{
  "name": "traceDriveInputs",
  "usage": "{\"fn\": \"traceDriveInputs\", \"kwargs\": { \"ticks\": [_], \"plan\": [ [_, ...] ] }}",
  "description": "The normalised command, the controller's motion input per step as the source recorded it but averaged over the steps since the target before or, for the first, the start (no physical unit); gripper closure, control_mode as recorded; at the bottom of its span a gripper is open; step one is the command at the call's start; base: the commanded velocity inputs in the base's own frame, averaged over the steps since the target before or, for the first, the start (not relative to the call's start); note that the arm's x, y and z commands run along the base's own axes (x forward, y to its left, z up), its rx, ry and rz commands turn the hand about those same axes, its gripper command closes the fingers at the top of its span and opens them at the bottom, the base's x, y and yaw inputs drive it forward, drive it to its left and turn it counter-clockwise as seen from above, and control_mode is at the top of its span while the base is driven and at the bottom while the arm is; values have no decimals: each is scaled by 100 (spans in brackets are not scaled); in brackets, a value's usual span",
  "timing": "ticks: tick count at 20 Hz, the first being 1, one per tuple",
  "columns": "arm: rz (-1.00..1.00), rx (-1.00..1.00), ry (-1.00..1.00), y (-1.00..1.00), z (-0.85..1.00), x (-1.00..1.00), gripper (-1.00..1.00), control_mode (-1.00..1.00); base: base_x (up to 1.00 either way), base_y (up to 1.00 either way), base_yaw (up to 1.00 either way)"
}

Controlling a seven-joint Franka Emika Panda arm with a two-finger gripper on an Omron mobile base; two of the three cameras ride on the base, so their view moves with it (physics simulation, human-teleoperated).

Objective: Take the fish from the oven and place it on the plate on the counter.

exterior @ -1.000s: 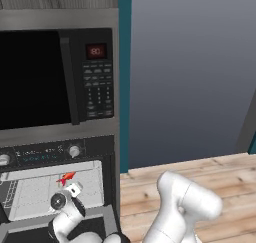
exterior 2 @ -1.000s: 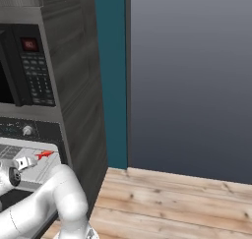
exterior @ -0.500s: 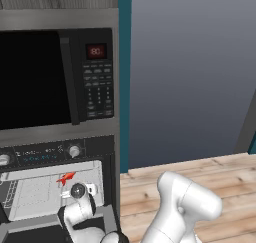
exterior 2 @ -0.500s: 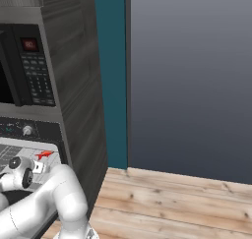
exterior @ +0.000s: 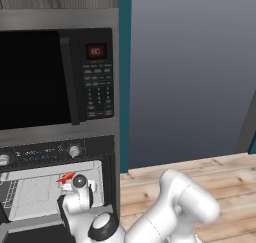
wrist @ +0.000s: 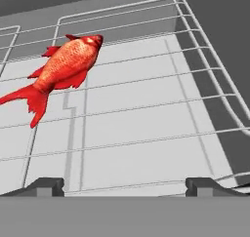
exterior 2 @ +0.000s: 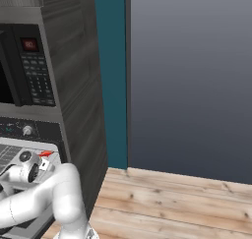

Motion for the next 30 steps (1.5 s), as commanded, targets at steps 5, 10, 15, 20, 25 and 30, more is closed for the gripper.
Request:
{"fn": "traceDriveInputs", "kwargs": {
  "ticks": [5,10,15,20,25,30],
  "plan": [
    [0,0,-10,4,-99,27,-100,-100,0,0,0],
    [0,-1,-1,11,-100,2,-100,-100,0,0,0],
    [0,0,0,13,-100,-17,-100,-100,0,0,0],
    [0,0,0,10,-100,-80,-100,-100,0,0,0],
    [0,0,-5,0,-96,-99,-100,-100,0,0,0],
    [3,0,-10,0,-76,-100,-100,-100,0,0,0]
  ]
}}
